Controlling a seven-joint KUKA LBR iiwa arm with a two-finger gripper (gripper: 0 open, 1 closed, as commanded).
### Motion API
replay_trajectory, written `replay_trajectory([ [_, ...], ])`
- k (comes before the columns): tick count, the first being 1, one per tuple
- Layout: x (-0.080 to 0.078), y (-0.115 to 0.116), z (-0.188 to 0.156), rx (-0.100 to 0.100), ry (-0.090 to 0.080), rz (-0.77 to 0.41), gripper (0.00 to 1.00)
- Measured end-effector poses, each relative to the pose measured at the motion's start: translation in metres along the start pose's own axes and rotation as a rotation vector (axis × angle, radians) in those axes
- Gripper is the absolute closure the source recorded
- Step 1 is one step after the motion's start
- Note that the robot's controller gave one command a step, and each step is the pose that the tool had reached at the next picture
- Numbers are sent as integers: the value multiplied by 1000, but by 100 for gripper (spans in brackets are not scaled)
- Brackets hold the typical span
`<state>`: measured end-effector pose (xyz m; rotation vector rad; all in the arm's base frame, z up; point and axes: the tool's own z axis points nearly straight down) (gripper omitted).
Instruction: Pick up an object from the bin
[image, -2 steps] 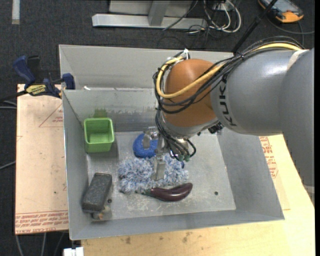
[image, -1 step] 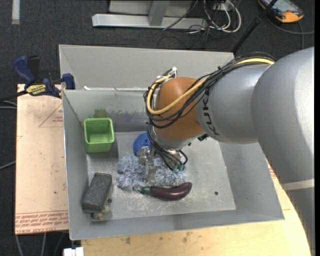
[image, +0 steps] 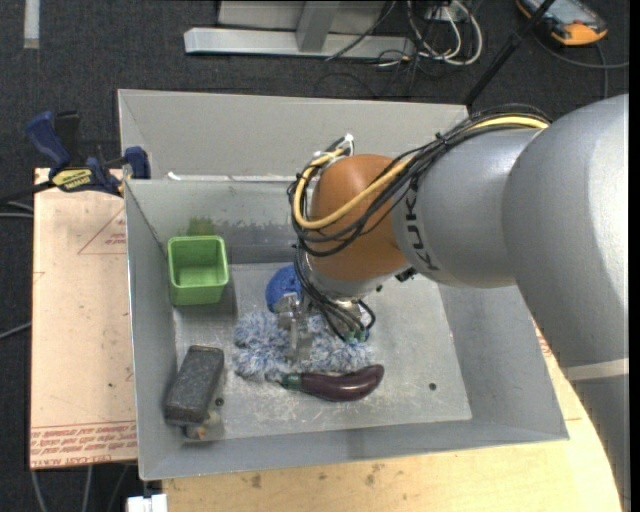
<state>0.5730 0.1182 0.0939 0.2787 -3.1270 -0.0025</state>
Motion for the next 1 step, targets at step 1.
replay_trajectory([
  [1,-11,-23,-132,1,-5,-5,100],
])
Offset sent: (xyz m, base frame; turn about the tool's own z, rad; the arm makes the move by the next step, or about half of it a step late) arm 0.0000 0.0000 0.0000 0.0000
